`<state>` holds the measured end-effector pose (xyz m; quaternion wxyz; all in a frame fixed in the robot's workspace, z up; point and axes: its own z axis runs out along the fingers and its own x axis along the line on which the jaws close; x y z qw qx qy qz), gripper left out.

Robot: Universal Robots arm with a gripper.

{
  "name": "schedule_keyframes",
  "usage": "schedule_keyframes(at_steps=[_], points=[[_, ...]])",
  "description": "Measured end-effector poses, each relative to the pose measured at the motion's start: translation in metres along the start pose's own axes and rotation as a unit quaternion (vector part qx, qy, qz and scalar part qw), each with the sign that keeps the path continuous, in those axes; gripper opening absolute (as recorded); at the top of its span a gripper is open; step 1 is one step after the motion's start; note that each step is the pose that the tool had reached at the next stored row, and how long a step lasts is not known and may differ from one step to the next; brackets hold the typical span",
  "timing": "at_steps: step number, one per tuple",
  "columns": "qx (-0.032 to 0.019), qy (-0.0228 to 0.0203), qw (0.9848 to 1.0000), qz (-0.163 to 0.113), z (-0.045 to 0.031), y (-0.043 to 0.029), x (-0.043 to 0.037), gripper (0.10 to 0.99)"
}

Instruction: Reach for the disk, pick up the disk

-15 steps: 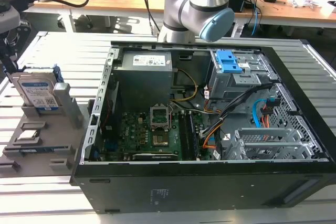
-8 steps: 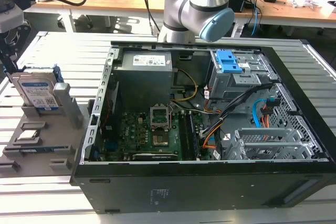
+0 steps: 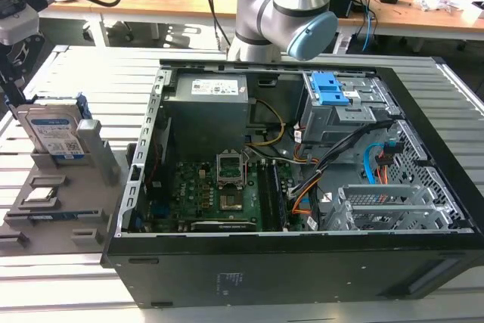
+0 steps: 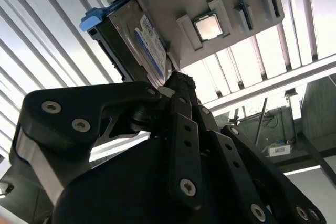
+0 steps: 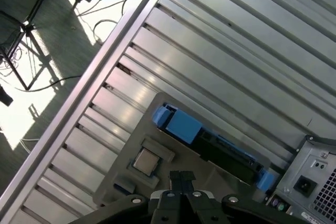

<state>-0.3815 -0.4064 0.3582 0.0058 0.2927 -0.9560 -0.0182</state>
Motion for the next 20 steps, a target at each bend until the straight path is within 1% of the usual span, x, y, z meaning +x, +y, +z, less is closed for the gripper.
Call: schedule_keyframes(at_steps=[4, 9, 11, 18, 20], points=[[0.0000, 0.0006, 0.9999, -0.015, 0.0000, -0.0001, -0.0001, 0.106], [0.0000, 0.0014, 0.9994, -0.036, 0.0000, -0.0002, -0.0002, 0.106], [0.0000, 0.0019, 0.9988, -0.049, 0.0000, -0.0002, -0.0003, 0.106], [0.0001, 0.0029, 0.9970, -0.077, 0.0000, -0.0004, -0.0005, 0.106], [0.0001, 0.0034, 0.9962, -0.088, 0.0000, -0.0006, -0.0008, 0.106]])
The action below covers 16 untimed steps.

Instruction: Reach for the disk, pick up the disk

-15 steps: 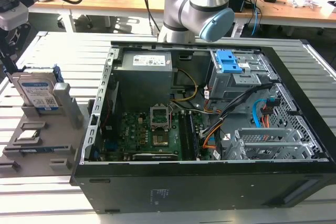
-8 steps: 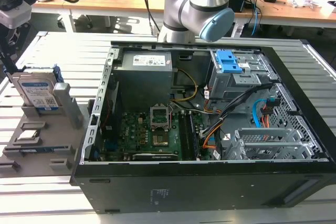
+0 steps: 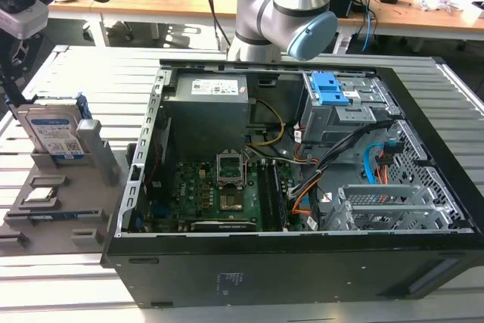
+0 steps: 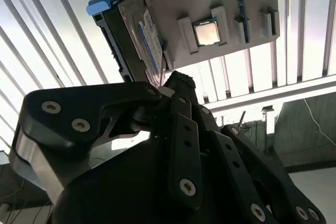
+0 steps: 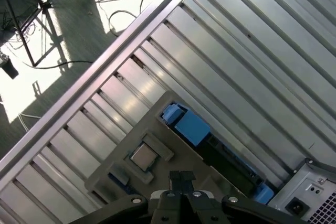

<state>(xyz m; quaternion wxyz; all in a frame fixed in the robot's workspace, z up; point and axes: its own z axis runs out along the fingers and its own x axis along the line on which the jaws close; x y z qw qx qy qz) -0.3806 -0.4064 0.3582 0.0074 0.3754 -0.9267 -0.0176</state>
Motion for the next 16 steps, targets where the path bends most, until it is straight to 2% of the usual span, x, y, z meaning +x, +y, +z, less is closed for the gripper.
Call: schedule_keyframes(at_steps=[10, 13, 16], points=[[0.0000, 0.0017, 0.9990, -0.045, 0.0000, -0.0007, -0.0008, 0.106], [0.0000, 0.0027, 0.9974, -0.072, 0.0000, -0.0009, -0.0009, 0.106], [0.0000, 0.0033, 0.9963, -0.086, 0.0000, -0.0009, -0.0010, 0.106]])
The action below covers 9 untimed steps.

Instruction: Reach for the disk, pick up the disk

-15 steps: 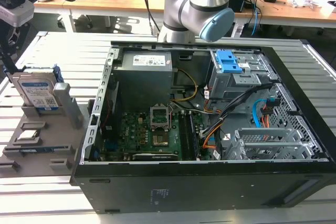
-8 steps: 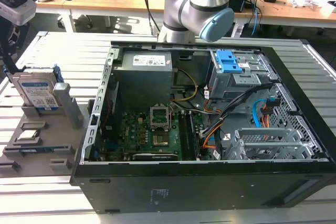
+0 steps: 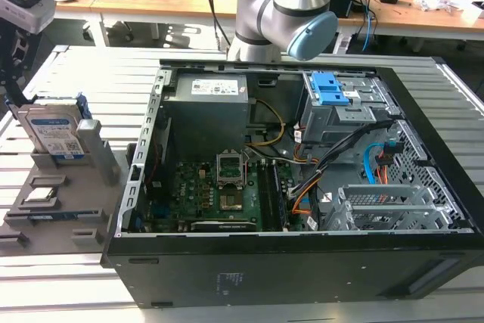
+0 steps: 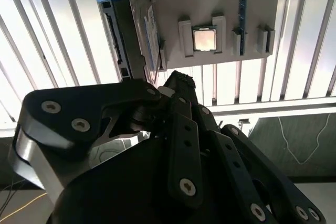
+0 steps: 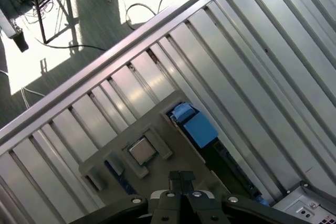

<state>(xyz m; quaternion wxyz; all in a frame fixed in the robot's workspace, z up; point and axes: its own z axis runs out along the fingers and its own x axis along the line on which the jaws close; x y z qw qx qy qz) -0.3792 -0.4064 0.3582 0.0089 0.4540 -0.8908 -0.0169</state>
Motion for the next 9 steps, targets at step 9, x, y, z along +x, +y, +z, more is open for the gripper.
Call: schedule_keyframes(at_steps=[9], points=[[0.0000, 0.0019, 0.9988, -0.049, 0.0000, -0.0002, -0.0001, 0.106]])
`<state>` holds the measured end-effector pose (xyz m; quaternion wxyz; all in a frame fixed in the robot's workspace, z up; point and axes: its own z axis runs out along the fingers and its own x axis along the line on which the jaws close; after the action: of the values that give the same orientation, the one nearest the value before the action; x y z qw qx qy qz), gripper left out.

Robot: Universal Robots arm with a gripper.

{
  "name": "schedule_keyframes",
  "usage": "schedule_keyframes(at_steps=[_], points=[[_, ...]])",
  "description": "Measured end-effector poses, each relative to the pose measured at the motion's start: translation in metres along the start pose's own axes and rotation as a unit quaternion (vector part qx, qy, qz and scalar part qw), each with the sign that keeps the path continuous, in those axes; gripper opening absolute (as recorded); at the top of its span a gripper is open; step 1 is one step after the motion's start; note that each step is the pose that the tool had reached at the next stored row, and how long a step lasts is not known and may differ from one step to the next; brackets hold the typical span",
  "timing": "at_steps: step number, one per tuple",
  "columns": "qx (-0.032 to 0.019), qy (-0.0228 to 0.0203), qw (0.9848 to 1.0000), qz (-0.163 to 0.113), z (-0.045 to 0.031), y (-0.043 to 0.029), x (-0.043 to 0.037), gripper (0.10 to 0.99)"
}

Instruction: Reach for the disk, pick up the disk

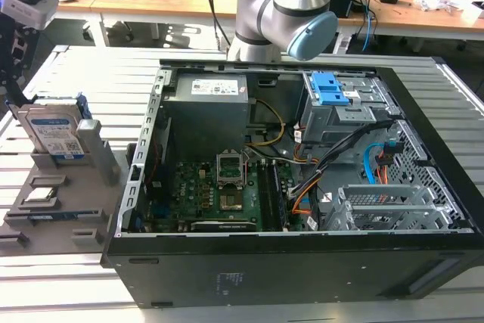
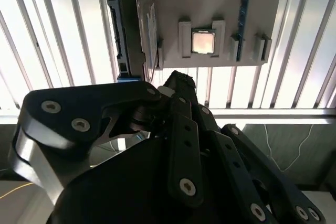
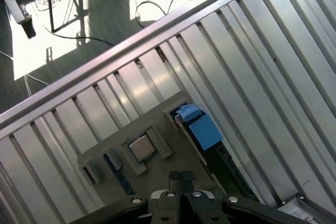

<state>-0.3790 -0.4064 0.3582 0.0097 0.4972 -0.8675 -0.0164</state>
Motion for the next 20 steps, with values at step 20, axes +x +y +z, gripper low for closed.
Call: schedule_keyframes(at_steps=[20], points=[[0.0000, 0.0040, 0.9945, -0.105, 0.0000, -0.0008, -0.0006, 0.106]])
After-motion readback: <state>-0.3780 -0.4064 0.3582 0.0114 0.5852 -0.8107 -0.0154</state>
